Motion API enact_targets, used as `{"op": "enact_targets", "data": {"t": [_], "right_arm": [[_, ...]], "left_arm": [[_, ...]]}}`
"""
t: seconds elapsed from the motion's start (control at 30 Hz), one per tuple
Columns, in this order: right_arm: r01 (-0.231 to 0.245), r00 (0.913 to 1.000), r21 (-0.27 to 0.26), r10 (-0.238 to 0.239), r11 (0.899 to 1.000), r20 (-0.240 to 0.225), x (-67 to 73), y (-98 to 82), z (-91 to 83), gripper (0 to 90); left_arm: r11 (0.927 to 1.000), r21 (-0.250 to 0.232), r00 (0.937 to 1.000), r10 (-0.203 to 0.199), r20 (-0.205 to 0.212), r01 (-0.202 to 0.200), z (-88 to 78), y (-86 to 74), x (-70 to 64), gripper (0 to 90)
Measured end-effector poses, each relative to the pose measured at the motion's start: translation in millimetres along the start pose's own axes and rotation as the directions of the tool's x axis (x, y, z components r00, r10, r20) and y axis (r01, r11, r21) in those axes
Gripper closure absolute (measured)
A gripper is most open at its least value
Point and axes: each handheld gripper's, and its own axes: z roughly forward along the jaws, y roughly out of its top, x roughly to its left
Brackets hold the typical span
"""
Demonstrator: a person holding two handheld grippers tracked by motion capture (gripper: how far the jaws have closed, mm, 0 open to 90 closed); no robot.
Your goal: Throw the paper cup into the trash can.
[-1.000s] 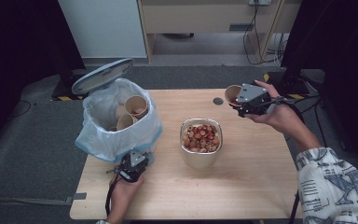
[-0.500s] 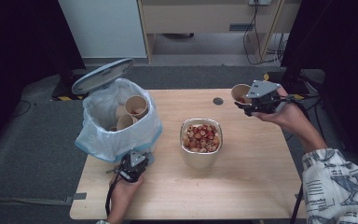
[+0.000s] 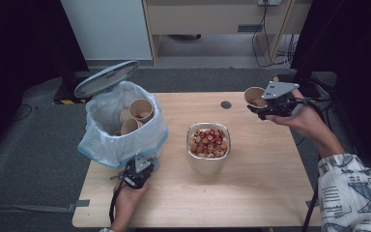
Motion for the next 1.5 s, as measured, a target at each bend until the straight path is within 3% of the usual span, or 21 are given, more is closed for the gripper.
{"op": "enact_targets", "data": {"t": [0.63,1.5], "right_arm": [[-0.082,0.9942,-0.012,0.081,0.997,-0.071,-8.1,-2.2,-2.3,35.9],[-0.189,0.9632,-0.047,0.176,0.981,-0.203,-9.9,11.0,-5.3,35.6]], "left_arm": [[1.0000,0.001,1.0000,0.001,0.000,-0.001,0.0,0.1,0.0,88.9],[1.0000,0.002,1.0000,0.002,0.000,-0.002,0.0,0.2,-0.1,88.9]]}}
